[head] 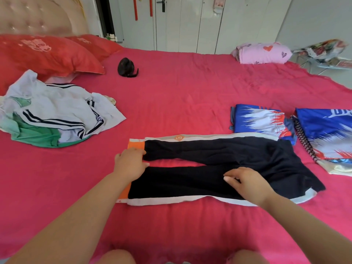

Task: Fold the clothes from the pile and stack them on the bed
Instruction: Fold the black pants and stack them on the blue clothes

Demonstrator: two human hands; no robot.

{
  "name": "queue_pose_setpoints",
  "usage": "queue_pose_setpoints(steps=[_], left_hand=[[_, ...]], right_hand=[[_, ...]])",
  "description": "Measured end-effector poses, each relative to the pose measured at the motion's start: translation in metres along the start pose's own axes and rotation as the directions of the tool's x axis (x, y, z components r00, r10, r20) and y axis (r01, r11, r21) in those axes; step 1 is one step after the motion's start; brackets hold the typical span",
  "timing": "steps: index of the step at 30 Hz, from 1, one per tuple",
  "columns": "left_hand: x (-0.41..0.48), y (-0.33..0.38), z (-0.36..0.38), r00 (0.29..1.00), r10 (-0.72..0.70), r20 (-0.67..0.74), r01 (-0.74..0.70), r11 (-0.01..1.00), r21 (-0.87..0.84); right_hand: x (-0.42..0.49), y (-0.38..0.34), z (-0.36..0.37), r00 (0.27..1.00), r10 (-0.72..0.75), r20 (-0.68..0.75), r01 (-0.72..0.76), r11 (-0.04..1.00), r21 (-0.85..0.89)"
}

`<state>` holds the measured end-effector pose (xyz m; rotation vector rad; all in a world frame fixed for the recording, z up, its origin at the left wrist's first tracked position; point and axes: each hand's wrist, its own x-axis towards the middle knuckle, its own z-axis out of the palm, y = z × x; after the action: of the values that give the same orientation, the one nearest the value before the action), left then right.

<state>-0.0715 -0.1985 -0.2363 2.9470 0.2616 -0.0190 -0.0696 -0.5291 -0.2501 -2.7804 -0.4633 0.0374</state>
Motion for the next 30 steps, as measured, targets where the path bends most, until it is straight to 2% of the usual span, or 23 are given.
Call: queue_pose_setpoints(steps=[5,12,20,24,26,30], left_hand=[[0.034,0.026,0.002,0.990,0.141,-0.028,-0.141,0.990,0.004],[0.107,0.053,0.016,0.980,0.200,0.000,-0.200,0.978,0.066],[0.165,0.053,0.058,0.977,0.187,0.104,-0.205,0.959,0.195],[0.170,0.043,0.057,0.981,0.184,0.061,-0.193,0.960,0.203],[0.168,0.039,0.048,0.976,0.212,0.043,-0.216,0.961,0.170],[0.144,0.035,0.023,0.969,0.229,-0.094,-0.231,0.973,-0.011]], right_hand=[[0.039,0.037,-0.014,0.995,0.102,-0.017,-0.103,0.992,-0.073],[0.104,0.095,-0.035,0.975,0.220,-0.016,-0.219,0.955,-0.202],[0.173,0.110,-0.010,0.997,0.080,-0.001,-0.076,0.948,-0.309],[0.185,0.104,-0.003,0.997,0.070,0.015,-0.055,0.885,-0.462],[0.181,0.102,-0.007,0.997,0.053,-0.047,-0.069,0.873,-0.482],[0.156,0.100,-0.023,0.981,0.002,-0.194,-0.073,0.931,-0.358]])
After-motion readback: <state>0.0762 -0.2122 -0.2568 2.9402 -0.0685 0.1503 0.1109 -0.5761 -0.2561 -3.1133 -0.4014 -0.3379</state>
